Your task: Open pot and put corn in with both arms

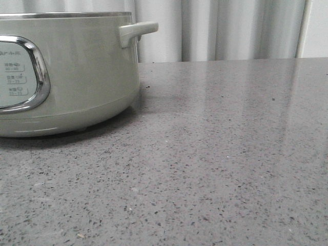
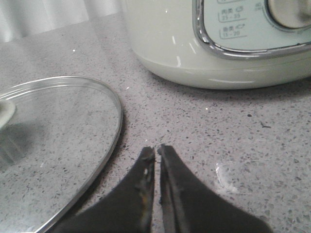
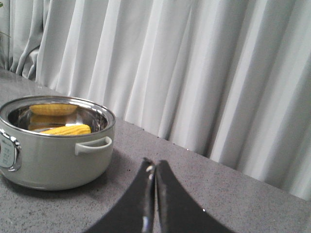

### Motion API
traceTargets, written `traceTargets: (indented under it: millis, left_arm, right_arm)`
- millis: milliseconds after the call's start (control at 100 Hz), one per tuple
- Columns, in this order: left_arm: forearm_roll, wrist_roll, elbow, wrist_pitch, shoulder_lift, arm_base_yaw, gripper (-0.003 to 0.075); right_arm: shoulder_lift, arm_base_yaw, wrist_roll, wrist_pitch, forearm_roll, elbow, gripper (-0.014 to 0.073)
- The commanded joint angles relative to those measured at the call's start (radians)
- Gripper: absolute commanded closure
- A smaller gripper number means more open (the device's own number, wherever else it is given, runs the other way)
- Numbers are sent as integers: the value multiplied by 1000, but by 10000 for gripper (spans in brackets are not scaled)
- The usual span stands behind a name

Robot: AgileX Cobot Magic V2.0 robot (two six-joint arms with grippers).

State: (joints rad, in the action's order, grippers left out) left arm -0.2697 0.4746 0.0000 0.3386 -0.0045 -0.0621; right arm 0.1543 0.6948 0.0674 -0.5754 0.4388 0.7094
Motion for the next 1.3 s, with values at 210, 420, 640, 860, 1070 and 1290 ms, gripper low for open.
traceTargets:
  millis: [210,420,640,860,1070,1290]
  left_arm:
    - [-14,-9,8,-38,-33,-7,741]
    - [-14,-9,8,-38,-33,-7,741]
    - [-14,-9,8,-38,-33,-7,741]
    - [-14,-9,8,-38,-33,-7,741]
    - [-14,-9,8,-38,-33,-7,741]
    - [-14,-9,8,-38,-33,-7,741]
  right_arm:
    - [-65,-203,-9,104,24,-204,650]
    - [-91,-507,-9,399,-259,-485,650]
    - [-91,-661,-9,703,-295,-743,652]
    - [-116,-665,-9,498,-295,-740,652]
    - [-169,-665,-9,277,-295,-740,652]
    - [-186,-665,-9,278,-296,-740,652]
